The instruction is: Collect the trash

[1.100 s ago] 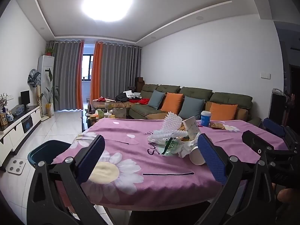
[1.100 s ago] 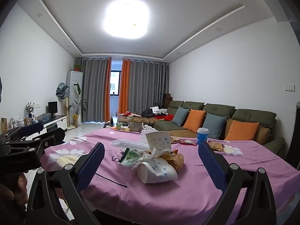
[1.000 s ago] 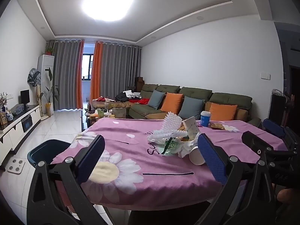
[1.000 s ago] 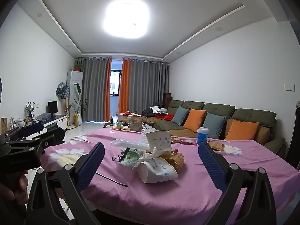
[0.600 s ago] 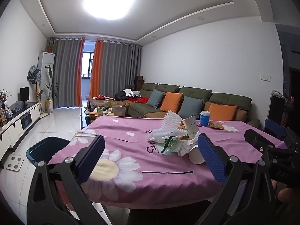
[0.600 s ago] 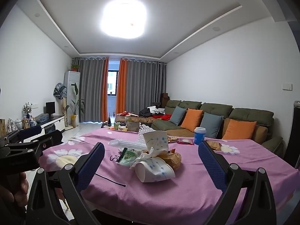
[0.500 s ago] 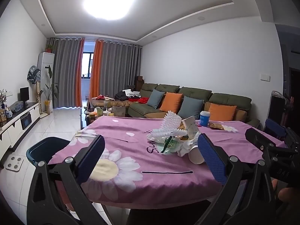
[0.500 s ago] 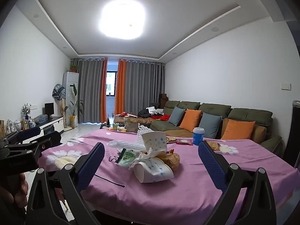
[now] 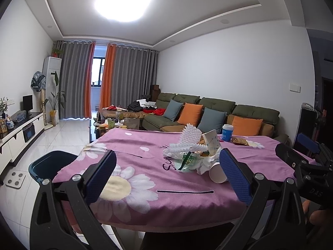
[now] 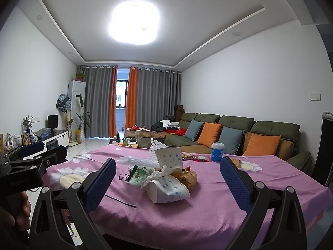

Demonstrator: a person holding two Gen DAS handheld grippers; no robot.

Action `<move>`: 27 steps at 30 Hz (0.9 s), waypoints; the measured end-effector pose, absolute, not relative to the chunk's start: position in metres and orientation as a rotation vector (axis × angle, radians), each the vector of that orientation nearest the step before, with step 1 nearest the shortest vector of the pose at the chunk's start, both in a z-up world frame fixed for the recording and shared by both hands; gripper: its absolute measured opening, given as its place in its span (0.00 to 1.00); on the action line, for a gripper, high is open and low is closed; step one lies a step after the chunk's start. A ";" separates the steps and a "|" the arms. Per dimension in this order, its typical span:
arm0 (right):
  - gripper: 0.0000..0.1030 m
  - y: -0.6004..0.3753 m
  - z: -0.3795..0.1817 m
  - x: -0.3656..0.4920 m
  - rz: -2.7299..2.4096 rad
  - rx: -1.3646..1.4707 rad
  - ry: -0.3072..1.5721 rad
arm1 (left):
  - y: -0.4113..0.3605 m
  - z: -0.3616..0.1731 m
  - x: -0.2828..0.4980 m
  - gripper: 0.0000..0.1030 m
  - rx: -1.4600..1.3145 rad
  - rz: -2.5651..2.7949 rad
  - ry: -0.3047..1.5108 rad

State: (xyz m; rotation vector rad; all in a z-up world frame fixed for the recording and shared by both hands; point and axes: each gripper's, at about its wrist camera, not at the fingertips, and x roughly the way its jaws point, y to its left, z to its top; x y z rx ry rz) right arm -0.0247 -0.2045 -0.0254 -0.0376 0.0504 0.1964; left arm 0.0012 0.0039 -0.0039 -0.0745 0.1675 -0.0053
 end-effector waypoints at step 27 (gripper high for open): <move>0.94 -0.208 -0.025 -0.024 0.193 -0.034 0.061 | 0.003 -0.008 0.006 0.95 -0.066 0.001 0.158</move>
